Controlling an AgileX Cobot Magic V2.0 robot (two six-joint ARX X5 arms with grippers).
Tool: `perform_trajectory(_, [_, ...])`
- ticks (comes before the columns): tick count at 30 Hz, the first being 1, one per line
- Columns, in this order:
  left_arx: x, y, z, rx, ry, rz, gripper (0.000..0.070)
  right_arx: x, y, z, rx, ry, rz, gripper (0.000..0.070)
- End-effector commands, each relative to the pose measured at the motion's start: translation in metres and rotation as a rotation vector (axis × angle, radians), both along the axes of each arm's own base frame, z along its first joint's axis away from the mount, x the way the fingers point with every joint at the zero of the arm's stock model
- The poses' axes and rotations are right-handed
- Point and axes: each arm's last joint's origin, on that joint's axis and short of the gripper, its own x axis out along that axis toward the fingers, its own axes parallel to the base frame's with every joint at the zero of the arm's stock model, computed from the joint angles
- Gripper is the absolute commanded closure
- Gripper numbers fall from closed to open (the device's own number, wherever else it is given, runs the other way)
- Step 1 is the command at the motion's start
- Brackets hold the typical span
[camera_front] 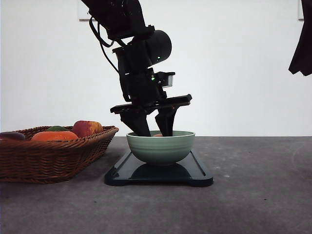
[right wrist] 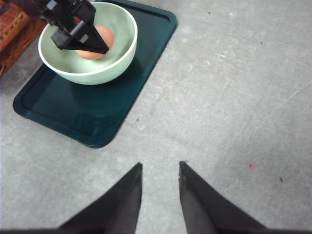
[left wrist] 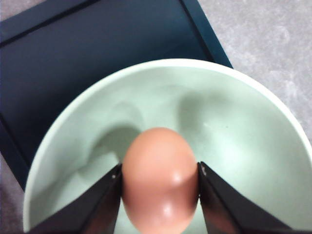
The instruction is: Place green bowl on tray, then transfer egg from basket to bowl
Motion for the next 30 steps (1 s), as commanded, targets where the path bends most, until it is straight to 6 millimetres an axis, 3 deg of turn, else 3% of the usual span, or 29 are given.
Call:
perform_trajectory(1, [0.002,-0.008,-0.004,0.004,-0.012,-0.023,0.0491,0.002,0.001,0.001,0.007,-0.009,0.001,0.0554])
perform_trajectory(18, [0.002,-0.010,-0.004,-0.004,-0.022,-0.026,0.0491,0.002,0.002,0.001,0.008,-0.009,0.001,0.0554])
perform_trajectory(30, [0.002,-0.010,-0.019,0.030,0.025,-0.027,0.0480,0.001,0.001,0.001,0.008,-0.008,0.002,0.0554])
